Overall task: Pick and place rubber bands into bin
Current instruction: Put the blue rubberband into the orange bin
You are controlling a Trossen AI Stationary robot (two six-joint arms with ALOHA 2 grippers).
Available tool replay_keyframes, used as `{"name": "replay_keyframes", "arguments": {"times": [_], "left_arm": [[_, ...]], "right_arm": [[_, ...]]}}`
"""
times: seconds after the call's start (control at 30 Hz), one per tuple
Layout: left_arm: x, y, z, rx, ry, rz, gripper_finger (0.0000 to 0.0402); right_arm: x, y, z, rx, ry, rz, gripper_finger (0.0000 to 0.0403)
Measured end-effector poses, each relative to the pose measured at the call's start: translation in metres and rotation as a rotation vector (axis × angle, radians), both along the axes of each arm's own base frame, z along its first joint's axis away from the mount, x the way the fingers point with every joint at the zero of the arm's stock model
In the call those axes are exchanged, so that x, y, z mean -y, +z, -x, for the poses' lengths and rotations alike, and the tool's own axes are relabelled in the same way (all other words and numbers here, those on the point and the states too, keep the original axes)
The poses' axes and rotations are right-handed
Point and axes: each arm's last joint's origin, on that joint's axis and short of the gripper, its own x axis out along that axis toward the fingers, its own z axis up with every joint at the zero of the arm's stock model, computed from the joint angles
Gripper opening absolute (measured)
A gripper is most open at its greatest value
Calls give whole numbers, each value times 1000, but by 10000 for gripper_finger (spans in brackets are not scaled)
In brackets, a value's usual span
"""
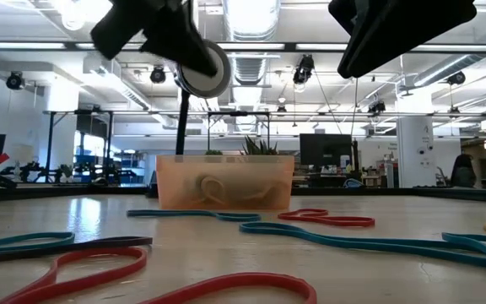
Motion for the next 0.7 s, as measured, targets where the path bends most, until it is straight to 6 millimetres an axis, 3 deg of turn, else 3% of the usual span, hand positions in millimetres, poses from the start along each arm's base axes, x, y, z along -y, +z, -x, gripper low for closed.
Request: {"name": "replay_keyframes", "arguments": {"times": [0.13, 0.27, 0.4, 0.7], "left_arm": [[0, 10, -3, 7, -19, -2, 0], [-7, 7, -4, -111, -105, 183, 0], [-21, -4, -1, -259, -80, 377, 0], [-49, -43, 7, -388, 51, 579, 0]], "right_arm": [[0, 0, 0, 0, -17, -14, 59], [0, -1, 1, -2, -32, -24, 59], [1, -4, 2, -10, -36, -22, 58], [2, -6, 2, -13, -39, -22, 59]]}}
